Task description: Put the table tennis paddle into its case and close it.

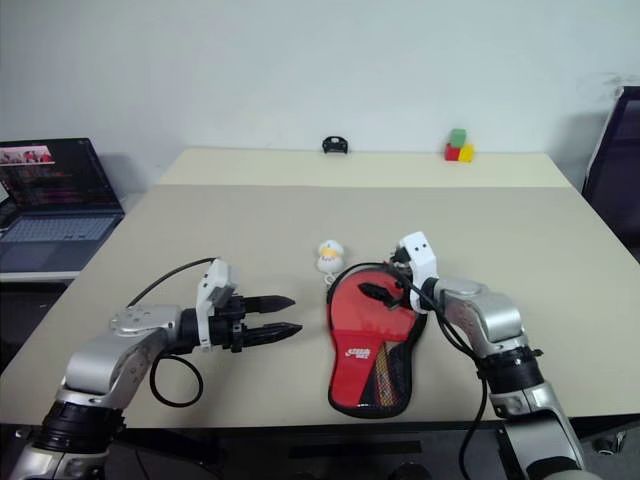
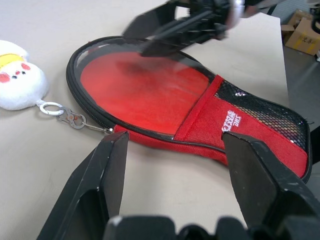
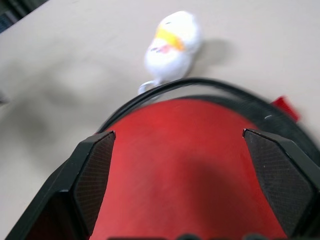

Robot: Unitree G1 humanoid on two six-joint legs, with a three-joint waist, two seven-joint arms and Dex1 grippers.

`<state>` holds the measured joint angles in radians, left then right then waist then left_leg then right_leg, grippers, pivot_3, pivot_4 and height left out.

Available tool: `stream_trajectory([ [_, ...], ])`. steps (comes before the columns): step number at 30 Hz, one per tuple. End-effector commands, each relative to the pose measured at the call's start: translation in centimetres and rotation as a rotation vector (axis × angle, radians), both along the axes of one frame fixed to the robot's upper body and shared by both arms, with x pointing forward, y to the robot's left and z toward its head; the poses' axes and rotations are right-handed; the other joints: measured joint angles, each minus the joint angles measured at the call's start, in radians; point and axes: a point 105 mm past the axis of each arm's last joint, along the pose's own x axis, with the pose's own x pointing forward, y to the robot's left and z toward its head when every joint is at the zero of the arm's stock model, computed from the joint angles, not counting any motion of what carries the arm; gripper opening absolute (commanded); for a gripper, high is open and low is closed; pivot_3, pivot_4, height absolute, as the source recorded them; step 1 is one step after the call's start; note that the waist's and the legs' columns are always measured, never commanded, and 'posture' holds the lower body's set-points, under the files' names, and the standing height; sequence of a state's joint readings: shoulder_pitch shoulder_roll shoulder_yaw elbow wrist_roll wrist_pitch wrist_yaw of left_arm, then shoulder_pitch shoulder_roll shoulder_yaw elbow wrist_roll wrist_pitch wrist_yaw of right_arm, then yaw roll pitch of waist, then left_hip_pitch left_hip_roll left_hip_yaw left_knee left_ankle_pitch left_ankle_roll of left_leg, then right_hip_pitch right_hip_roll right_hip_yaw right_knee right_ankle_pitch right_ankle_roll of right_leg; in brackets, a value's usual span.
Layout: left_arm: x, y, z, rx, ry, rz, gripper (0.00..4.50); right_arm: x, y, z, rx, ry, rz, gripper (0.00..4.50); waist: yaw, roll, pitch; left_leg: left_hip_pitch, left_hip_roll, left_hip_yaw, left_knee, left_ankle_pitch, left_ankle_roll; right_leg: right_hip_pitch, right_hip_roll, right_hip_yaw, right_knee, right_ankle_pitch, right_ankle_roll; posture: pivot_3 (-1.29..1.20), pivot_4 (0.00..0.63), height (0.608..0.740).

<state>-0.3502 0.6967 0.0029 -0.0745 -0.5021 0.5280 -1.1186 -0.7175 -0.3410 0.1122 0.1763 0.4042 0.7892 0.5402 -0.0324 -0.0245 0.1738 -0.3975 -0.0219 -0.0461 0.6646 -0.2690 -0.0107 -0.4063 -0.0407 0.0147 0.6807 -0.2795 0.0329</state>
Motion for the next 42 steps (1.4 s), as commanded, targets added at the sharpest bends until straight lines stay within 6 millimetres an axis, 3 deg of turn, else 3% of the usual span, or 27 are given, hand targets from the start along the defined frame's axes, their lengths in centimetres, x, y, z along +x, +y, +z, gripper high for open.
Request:
stream_trajectory([
  [1,0.1,-0.3,1.2,-0.004,-0.058,-0.01,3.24,1.5,-0.4,2.1,0.027,-0.08,-0.026,4.48,0.0,0.0,0.0,0.0,0.0,0.0,0.0,0.0,0.0,0.0,0.0,0.0,0.0,0.0,0.0,0.0,0.15,0.74],
  [13,0.2,-0.5,1.2,-0.003,-0.059,-0.019,3.24,4.2,-2.3,-0.6,0.009,0.021,-0.119,4.48,0.0,0.0,0.0,0.0,0.0,0.001,0.0,0.0,0.0,0.0,0.0,0.001,0.0,0.0,0.0,0.0,0.15,0.74],
  [23,0.2,-0.6,1.2,0.001,-0.059,-0.028,3.24,2.4,-0.5,-1.4,0.03,0.099,0.059,4.48,-0.003,0.0,0.0,0.0,0.0,0.001,0.0,0.0,0.0,0.0,0.0,0.001,0.0,0.0,0.0,0.0,0.15,0.74],
  [35,0.1,-0.6,1.2,0.003,-0.059,-0.033,3.24,1.4,-1.2,-2.4,-0.023,0.11,0.086,4.48,-0.002,0.0,0.0,0.0,0.0,0.001,0.0,0.0,0.0,-0.001,0.0,0.001,-0.001,0.0,0.0,0.0,0.15,0.74],
  [38,0.2,-0.6,1.2,0.004,-0.06,-0.034,3.24,2.2,-1.9,-1.9,-0.039,0.065,0.034,4.48,-0.002,0.0,0.0,0.0,0.0,0.001,0.0,0.0,0.0,-0.001,0.0,0.001,-0.001,0.0,0.0,0.0,0.15,0.74],
  [42,0.2,-0.6,1.2,0.004,-0.061,-0.032,3.24,3.4,-3.5,0.7,-0.006,-0.034,-0.04,4.48,-0.001,0.0,0.0,0.0,0.0,0.001,0.0,0.0,0.0,-0.001,0.0,0.001,-0.001,0.0,0.0,0.0,0.15,0.74],
])
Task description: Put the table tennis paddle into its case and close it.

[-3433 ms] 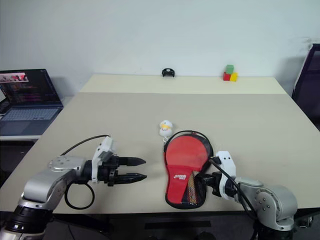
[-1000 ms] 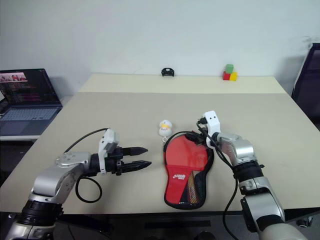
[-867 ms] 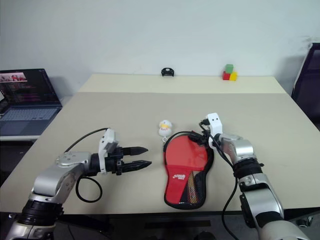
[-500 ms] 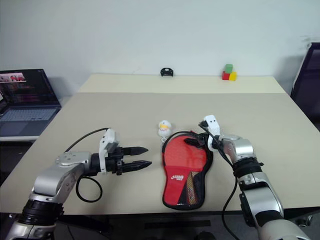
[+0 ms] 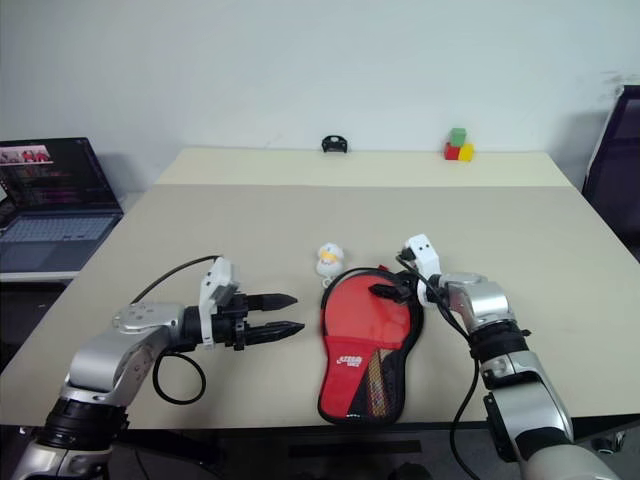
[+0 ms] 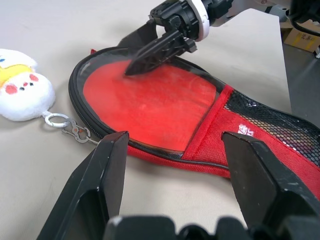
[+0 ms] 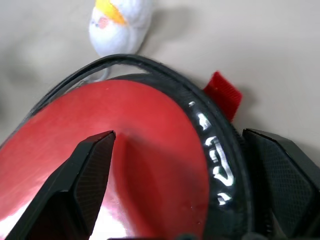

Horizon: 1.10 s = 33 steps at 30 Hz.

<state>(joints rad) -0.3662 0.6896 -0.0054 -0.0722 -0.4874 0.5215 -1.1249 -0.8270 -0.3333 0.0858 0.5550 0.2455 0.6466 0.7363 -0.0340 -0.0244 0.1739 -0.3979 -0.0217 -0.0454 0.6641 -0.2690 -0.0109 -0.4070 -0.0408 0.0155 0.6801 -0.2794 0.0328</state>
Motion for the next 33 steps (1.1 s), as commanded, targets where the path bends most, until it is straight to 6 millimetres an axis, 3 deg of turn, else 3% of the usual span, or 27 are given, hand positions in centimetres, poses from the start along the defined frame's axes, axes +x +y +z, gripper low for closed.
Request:
stream_trajectory([
  [1,0.0,-0.3,1.1,-0.005,-0.046,-0.018,3.24,1.3,-1.7,4.4,0.057,-0.155,-0.059,4.48,0.001,0.0,0.0,0.0,0.0,0.0,0.0,0.0,0.0,0.0,0.0,0.0,0.0,0.0,0.0,0.0,0.15,0.74],
  [6,-0.1,-0.2,1.0,-0.009,-0.045,-0.012,3.24,0.0,-1.7,7.2,0.168,-0.219,-0.012,4.48,0.0,0.0,0.0,0.0,0.0,0.0,0.0,0.0,0.0,0.0,0.0,0.0,0.0,0.0,0.0,0.0,0.15,0.74],
  [11,0.1,0.0,1.0,-0.013,-0.048,0.006,3.24,-4.8,1.1,8.1,0.218,-0.195,0.213,4.48,0.002,0.0,0.0,-0.001,0.0,-0.001,0.0,0.0,0.0,0.0,0.0,0.0,0.0,0.0,0.0,0.0,0.15,0.74],
  [14,0.4,0.3,1.0,-0.015,-0.056,0.028,3.24,-7.6,2.6,6.9,0.154,-0.176,0.32,3.89,0.003,0.0,0.0,-0.001,0.0,-0.001,0.0,0.0,0.0,0.0,-0.001,-0.001,0.0,0.0,0.0,0.0,0.15,0.74],
  [18,0.9,0.2,1.1,-0.02,-0.072,0.048,3.24,-8.9,3.7,5.1,0.1,-0.162,0.351,2.51,0.002,0.0,0.0,0.0,0.0,-0.001,0.0,0.0,0.0,0.0,-0.001,-0.001,0.0,0.0,0.0,0.0,0.15,0.74],
  [22,1.5,0.6,1.3,-0.016,-0.088,0.079,3.24,-8.4,4.2,4.1,0.075,-0.16,0.325,2.51,0.002,0.0,0.0,0.0,0.0,-0.001,0.0,0.0,0.0,0.0,-0.001,-0.001,0.001,0.0,0.0,0.0,0.15,0.74],
  [26,2.0,1.0,1.4,-0.016,-0.104,0.113,3.24,-7.9,4.6,3.5,0.054,-0.172,0.31,3.43,0.003,0.0,0.0,0.0,0.0,-0.001,0.0,0.0,0.0,0.0,-0.001,-0.001,0.0,0.0,0.0,0.0,0.15,0.74],
  [29,2.5,1.2,1.3,-0.004,-0.118,0.143,3.24,-7.4,4.7,3.0,0.016,-0.187,0.311,4.48,0.003,0.0,0.0,0.0,0.0,-0.001,0.0,0.0,0.0,0.0,-0.001,-0.001,0.0,0.0,0.0,0.0,0.15,0.74],
  [33,3.6,1.5,1.5,0.006,-0.156,0.201,3.24,-7.0,4.8,2.5,-0.008,-0.194,0.311,4.48,0.003,0.0,0.0,0.0,0.0,-0.001,0.0,0.0,0.0,0.0,-0.001,-0.001,0.0,0.0,0.0,0.0,0.15,0.74],
])
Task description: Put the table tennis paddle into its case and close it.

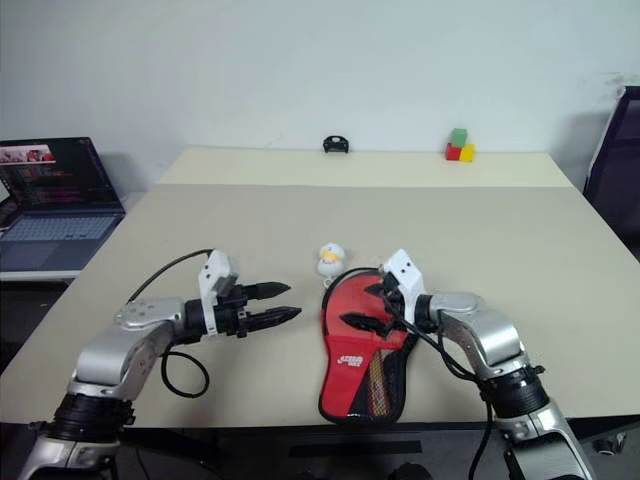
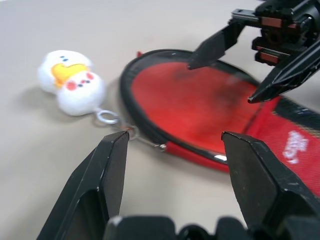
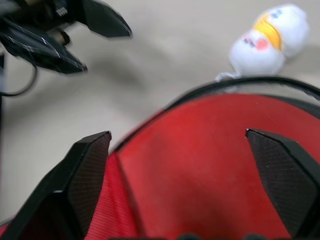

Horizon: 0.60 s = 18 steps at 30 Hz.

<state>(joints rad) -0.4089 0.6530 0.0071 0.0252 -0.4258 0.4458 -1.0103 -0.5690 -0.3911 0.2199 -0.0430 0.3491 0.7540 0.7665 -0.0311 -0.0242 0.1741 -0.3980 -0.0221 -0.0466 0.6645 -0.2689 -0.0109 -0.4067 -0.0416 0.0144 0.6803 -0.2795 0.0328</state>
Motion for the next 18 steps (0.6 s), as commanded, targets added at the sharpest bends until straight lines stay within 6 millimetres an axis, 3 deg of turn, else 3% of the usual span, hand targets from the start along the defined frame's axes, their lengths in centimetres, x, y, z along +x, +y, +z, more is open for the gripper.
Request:
stream_trajectory([
  [1,1.5,0.4,1.6,0.001,-0.094,0.065,3.24,0.4,0.4,1.0,-0.005,-0.067,0.02,4.48,0.001,0.0,0.0,0.0,0.0,0.0,0.0,0.0,0.0,0.0,0.0,0.0,0.0,0.0,0.0,0.0,0.15,0.74],
  [6,4.1,0.2,2.5,-0.007,-0.139,0.151,3.24,1.3,0.4,-0.5,-0.068,-0.085,-0.014,4.48,0.002,0.0,0.0,0.0,0.0,0.0,0.0,0.0,0.0,0.0,0.0,-0.001,0.0,0.0,0.0,0.0,0.15,0.74],
  [12,7.8,-2.1,4.0,-0.075,-0.109,0.202,3.24,1.7,0.1,-1.4,-0.084,-0.088,-0.046,4.48,0.002,-0.001,0.0,-0.001,-0.001,0.0,0.001,0.0,0.0,0.0,0.001,-0.001,0.0,0.0,0.0,0.0,0.15,0.74],
  [17,10.4,-3.4,3.5,-0.063,-0.028,0.234,3.24,1.4,0.2,-1.8,-0.082,-0.083,-0.057,4.48,-0.001,-0.001,0.0,0.0,-0.001,0.0,0.001,0.0,0.0,0.0,0.001,-0.001,0.0,0.0,0.0,0.0,0.15,0.74],
  [18,10.9,-3.5,3.2,-0.042,-0.021,0.249,3.4,1.4,0.3,-1.8,-0.08,-0.082,-0.061,4.5,-0.002,-0.001,0.0,0.0,-0.001,0.0,0.001,0.0,0.0,0.0,0.002,-0.002,0.0,0.0,0.0,0.0,0.15,0.74],
])
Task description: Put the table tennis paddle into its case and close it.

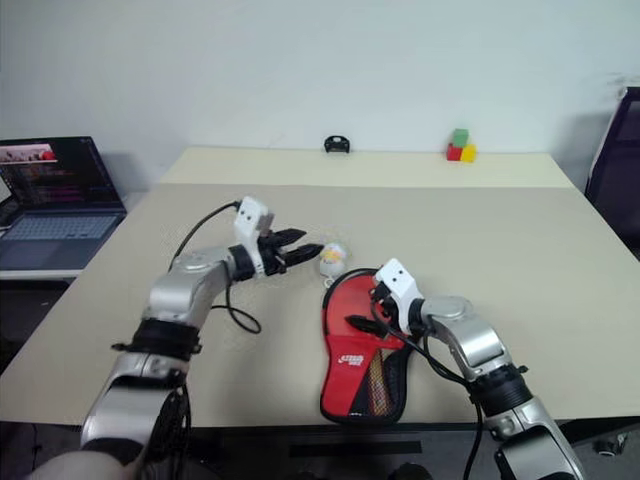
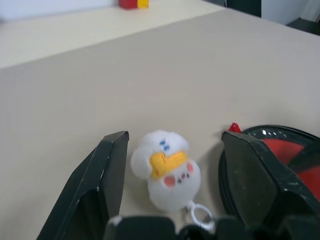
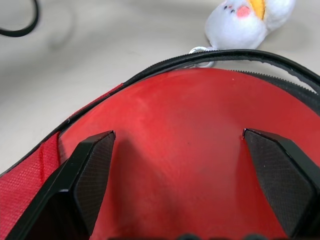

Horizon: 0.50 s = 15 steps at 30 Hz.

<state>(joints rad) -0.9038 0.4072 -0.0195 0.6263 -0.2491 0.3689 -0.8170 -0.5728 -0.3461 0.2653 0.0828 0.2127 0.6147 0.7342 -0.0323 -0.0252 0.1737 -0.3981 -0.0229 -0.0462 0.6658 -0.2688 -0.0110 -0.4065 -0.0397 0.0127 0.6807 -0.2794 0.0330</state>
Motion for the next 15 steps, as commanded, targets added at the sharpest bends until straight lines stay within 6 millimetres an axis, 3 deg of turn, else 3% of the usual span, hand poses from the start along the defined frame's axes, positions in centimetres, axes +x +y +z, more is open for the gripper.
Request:
stream_trajectory([
  [1,1.6,-0.2,-0.2,0.054,0.011,0.036,3.6,0.0,0.1,0.3,0.007,-0.021,-0.013,4.5,-0.001,0.0,0.0,0.0,0.0,0.0,0.0,0.0,0.0,0.0,0.0,0.0,0.0,0.0,0.0,0.0,0.15,0.74],
  [4,2.3,-0.9,-0.8,0.104,0.029,0.035,4.47,-0.1,0.2,0.3,0.012,-0.022,-0.02,4.5,0.0,0.0,0.0,0.0,0.0,0.0,0.0,0.0,0.0,0.0,0.0,-0.001,0.0,0.0,0.0,0.0,0.15,0.74],
  [15,2.5,-3.4,-3.9,0.176,0.136,0.02,4.47,-0.3,0.4,0.2,0.023,-0.022,-0.039,4.5,0.0,0.0,0.0,0.0,0.0,0.0,0.0,0.0,0.0,0.0,0.0,-0.002,0.0,0.0,0.0,0.0,0.15,0.74],
])
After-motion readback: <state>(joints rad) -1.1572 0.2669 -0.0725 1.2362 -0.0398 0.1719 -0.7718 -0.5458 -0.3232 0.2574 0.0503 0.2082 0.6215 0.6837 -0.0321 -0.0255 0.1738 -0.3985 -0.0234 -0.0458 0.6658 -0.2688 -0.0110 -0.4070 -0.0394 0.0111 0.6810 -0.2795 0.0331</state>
